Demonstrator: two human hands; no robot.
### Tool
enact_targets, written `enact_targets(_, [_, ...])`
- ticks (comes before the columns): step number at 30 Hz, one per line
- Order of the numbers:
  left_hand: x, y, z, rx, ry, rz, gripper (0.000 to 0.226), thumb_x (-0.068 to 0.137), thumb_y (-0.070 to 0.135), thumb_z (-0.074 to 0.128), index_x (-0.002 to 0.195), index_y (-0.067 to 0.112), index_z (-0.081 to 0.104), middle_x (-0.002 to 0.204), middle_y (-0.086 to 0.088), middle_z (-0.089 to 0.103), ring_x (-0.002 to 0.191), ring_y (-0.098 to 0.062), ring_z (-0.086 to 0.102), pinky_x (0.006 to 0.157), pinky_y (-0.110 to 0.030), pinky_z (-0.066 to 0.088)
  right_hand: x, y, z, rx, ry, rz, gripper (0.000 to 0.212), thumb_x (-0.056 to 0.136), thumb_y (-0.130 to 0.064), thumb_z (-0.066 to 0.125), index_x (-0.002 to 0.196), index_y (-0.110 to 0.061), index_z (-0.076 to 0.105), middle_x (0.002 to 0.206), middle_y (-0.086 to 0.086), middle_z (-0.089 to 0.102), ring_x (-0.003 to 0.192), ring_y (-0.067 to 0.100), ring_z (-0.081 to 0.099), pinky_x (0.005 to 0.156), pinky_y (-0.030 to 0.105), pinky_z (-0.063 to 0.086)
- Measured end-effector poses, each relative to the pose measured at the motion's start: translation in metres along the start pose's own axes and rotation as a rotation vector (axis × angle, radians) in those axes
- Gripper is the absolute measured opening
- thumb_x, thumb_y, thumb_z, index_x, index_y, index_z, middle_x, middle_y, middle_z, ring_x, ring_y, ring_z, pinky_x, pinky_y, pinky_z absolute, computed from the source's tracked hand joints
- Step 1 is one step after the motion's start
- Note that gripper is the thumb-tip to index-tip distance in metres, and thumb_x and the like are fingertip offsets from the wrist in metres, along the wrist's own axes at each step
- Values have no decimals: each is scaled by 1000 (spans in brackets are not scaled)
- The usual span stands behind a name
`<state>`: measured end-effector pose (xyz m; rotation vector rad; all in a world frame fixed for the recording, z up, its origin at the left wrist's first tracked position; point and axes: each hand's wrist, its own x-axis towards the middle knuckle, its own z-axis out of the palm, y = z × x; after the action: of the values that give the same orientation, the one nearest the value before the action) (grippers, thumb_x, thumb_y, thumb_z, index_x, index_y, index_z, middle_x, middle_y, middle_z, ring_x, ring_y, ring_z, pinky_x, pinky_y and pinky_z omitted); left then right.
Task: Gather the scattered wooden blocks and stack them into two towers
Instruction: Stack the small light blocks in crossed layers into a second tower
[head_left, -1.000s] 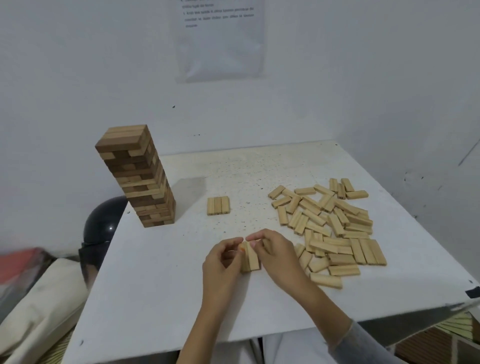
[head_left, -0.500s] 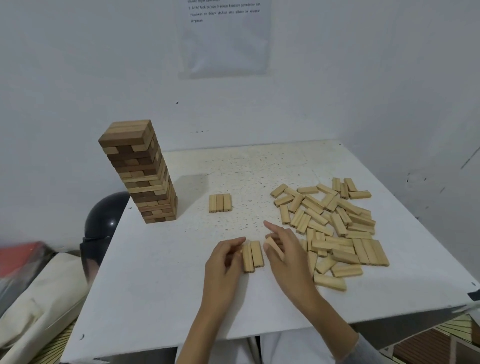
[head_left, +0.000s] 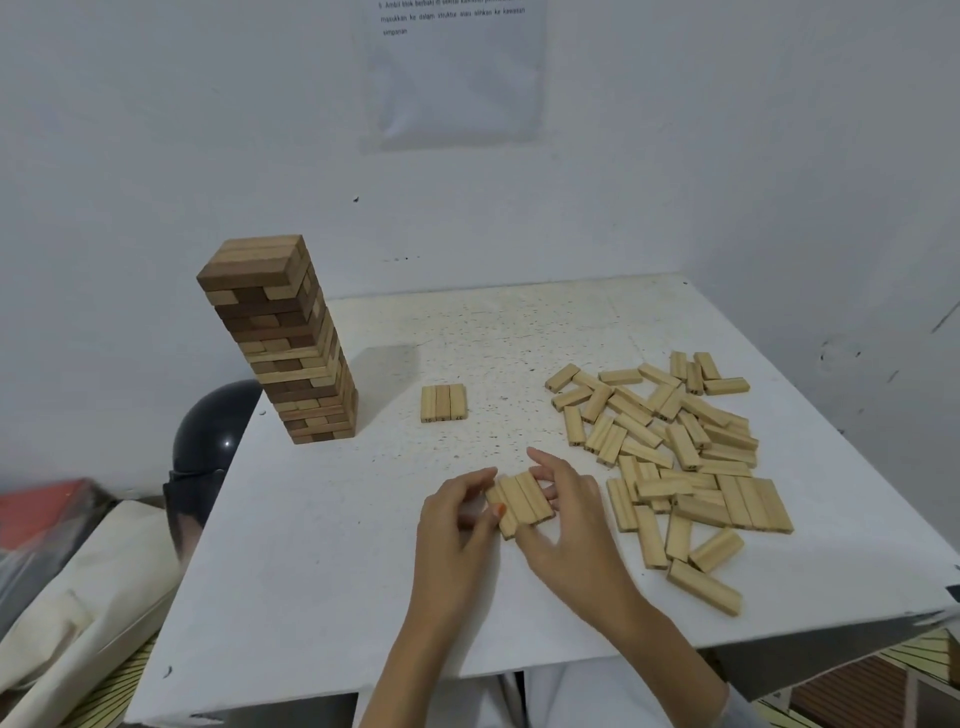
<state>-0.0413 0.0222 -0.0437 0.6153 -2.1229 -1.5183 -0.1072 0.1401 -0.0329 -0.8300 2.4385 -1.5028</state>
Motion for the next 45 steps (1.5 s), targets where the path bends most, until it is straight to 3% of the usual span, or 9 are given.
enact_targets(8, [-2, 2, -12, 292, 19, 166, 33, 92, 43, 54, 124, 36, 56, 123, 36, 50, 127, 7, 34, 106, -15, 26, 6, 7, -8, -193, -209, -140, 73, 90, -15, 52, 141, -48, 12, 142, -27, 37, 132, -9, 22, 109, 13, 11])
enact_targets(13, [-8, -5, -21, 777, -256, 232, 84, 77, 63, -5, 151, 24, -13, 155, 15, -25, 137, 2, -35, 110, -19, -27, 13, 11, -10, -272, -295, -177, 70, 95, -20, 40, 152, -34, 3, 161, -13, 0, 145, -2, -14, 121, 30, -1])
enact_targets(16, [-10, -13, -12, 856, -198, 242, 78, 89, 61, -1, 152, 16, -9, 160, 1, -16, 143, -5, -26, 114, -23, -19, 7, 14, -5, -531, -192, -101, 83, 86, -55, 17, 152, -15, -13, 157, -3, -24, 142, 8, -29, 119, 28, -14])
enact_targets(20, [-6, -26, -8, 926, -149, 240, 59, 103, 42, 17, 149, 8, 32, 155, -8, 31, 144, -17, 15, 114, -32, 5, 3, 18, 4, -759, -107, -64, 77, 98, -51, 8, 144, 6, 32, 154, 21, 27, 144, 32, 20, 113, 43, 10])
enact_targets(24, [-5, -24, -2, 952, -86, 288, 55, 102, 35, 20, 146, 7, 39, 152, -8, 38, 143, -25, 29, 113, -34, 8, 2, 23, 8, -836, -69, -94, 71, 102, -44, 3, 142, 3, 39, 151, 17, 36, 143, 28, 25, 108, 49, 19])
enact_targets(38, [-7, -20, -1, 964, -137, 264, 56, 96, 30, 29, 143, 4, 44, 151, -9, 41, 139, -30, 36, 112, -36, 10, 4, 22, 8, -887, -180, -5, 72, 102, -39, -1, 140, 5, 42, 148, 19, 40, 137, 33, 39, 106, 49, 21])
enact_targets(41, [-7, -14, -4, 925, -171, 224, 66, 94, 42, 13, 153, 11, 20, 161, -2, 13, 149, -24, 12, 116, -29, -6, 8, 19, 0, -785, -223, -96, 78, 93, -56, -12, 149, -3, -1, 159, 9, -4, 149, 24, 0, 119, 40, -3])
enact_targets(43, [-5, -14, -8, 800, -184, 226, 72, 89, 53, 4, 154, 23, -5, 159, 11, -16, 146, -6, -19, 112, -19, -23, 12, 12, -10, -582, -321, -57, 69, 100, -49, 14, 149, -10, -16, 155, -6, -18, 145, 11, -19, 118, 28, -14])
enact_targets(45, [-1, -8, -15, 616, -199, 219, 67, 95, 49, 30, 155, 28, 7, 158, 18, -9, 143, 5, -18, 115, -17, -13, 16, 6, -21, -374, -302, -58, 62, 102, -27, 38, 153, -14, 5, 153, -14, 2, 143, 0, -5, 116, 19, -3])
